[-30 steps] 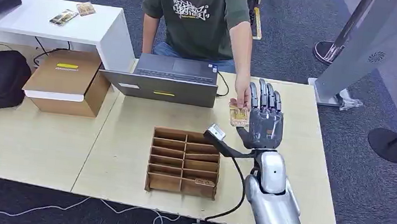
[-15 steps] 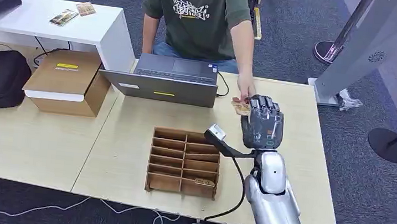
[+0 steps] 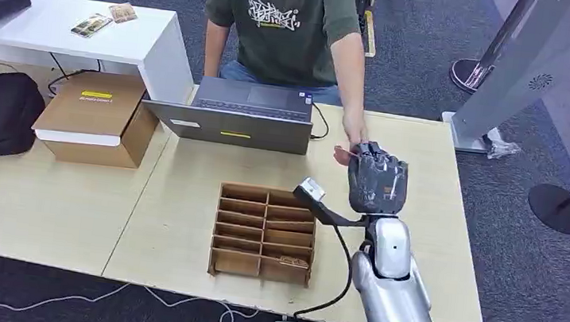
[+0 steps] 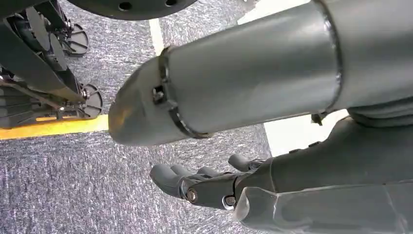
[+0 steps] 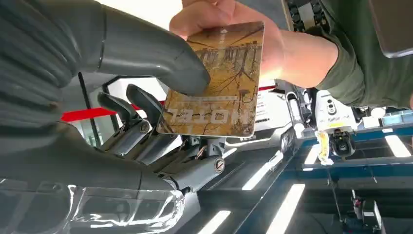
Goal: Pass the card to the sensor for recognition and then transmit it.
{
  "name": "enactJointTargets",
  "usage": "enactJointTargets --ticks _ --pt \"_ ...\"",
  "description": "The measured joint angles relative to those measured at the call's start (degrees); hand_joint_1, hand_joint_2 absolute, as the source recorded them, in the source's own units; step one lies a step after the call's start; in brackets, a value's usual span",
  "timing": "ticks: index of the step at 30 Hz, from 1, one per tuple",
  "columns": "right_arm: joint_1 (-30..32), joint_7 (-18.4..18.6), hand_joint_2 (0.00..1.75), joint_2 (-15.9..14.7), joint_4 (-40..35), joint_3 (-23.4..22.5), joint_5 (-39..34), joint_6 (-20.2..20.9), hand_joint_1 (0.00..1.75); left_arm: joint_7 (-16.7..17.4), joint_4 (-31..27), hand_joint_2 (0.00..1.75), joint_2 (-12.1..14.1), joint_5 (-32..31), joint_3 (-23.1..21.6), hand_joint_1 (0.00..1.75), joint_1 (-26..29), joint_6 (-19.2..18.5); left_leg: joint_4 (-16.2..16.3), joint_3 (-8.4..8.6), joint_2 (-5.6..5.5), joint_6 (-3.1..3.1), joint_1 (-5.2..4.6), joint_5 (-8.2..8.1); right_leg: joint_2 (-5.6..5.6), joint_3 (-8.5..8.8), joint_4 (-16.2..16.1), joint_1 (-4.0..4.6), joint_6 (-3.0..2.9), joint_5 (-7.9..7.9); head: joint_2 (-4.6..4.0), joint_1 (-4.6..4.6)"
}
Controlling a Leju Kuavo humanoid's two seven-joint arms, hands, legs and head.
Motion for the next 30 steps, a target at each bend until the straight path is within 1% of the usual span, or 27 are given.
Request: enactJointTargets --ticks 7,14,19,25,30 --pt "0.0 0.0 1.75 0.0 0.0 0.0 -0.9 0.0 1.75 0.0 0.0 0.0 0.0 0.1 0.0 0.0 0.0 0.0 0.0 0.01 0.0 0.0 0.0 0.0 0.0 0.0 0.0 0.0 0.0 0.0 0.0 0.0" --pt "0.2 -1.2 1.75 0.0 -0.2 -0.9 -7.3 0.4 1.75 0.0 0.0 0.0 0.0 0.1 0.0 0.0 0.0 0.2 0.0 0.0 0.0 0.0 0.0 0.0 0.0 0.0 0.0 0.0 0.0 0.0 0.0 0.0" --pt "0.6 -2.2 1.75 0.0 -1.3 -2.4 -13.2 2.9 1.75 0.0 0.0 0.0 0.0 0.2 0.0 0.0 0.0 0.2 0.0 0.0 0.0 0.0 0.0 0.0 0.0 0.0 0.0 0.0 0.0 0.0 0.0 0.0" --pt "1.4 -2.9 1.75 0.0 -2.8 -4.2 -18.3 5.2 1.75 0.1 0.0 0.0 -0.1 0.2 0.0 0.0 0.0 0.2 0.0 0.01 0.0 0.0 0.0 0.0 0.0 0.0 0.0 0.0 0.0 0.0 0.0 0.0" --pt "2.1 -2.8 1.75 0.0 -4.0 -5.8 -23.9 9.5 1.75 0.2 0.0 0.0 -0.1 0.2 0.0 0.0 0.0 0.2 0.0 0.0 0.0 0.0 0.0 0.0 0.0 0.0 0.0 0.0 0.0 0.0 0.0 0.0"
